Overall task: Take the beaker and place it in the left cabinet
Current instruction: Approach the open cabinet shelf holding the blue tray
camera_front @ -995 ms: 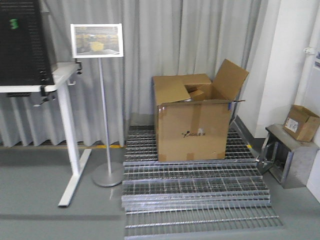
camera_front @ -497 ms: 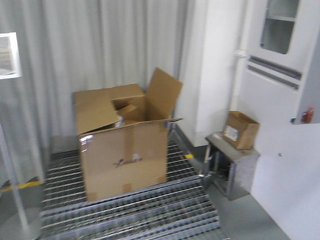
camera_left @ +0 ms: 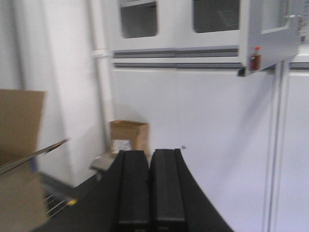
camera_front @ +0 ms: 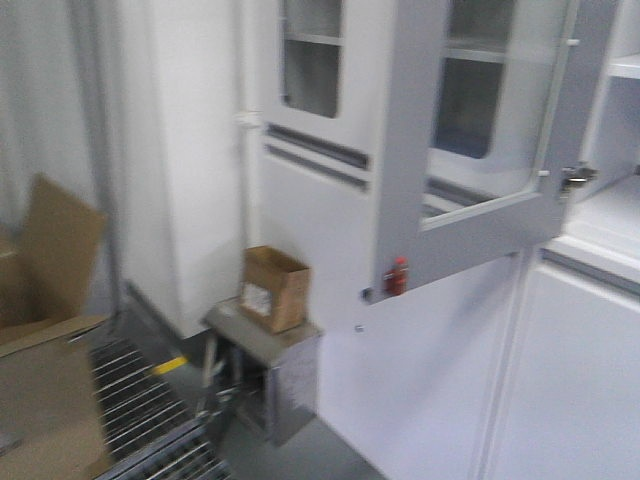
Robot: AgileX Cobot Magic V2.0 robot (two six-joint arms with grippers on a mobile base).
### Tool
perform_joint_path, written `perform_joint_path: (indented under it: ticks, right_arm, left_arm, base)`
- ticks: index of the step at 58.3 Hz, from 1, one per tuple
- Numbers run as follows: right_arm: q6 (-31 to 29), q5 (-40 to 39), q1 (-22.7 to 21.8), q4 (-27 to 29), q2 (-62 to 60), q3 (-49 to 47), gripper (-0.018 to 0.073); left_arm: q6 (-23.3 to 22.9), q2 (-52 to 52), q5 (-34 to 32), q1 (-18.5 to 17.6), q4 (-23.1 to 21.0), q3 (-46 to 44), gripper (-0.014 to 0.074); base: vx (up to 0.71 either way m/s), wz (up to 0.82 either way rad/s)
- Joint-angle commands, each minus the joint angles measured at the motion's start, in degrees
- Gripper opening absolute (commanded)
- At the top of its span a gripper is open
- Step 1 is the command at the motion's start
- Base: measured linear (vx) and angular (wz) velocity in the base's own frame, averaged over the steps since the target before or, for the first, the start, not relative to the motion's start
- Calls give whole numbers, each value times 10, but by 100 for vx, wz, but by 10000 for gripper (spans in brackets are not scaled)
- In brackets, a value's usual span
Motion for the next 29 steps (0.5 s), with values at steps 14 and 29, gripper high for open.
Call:
perform_joint_path:
  ticks: [14, 29]
  right_arm:
    - [-5, -38, 0, -14, 2, -17, -6]
    - [-5, -38, 0, -14, 2, -17, -6]
  left_arm:
    - [-2, -11, -48, -2, -5, 9, 1]
    - [-2, -11, -48, -2, -5, 9, 1]
  base:
    - [41, -81]
    - [33, -85]
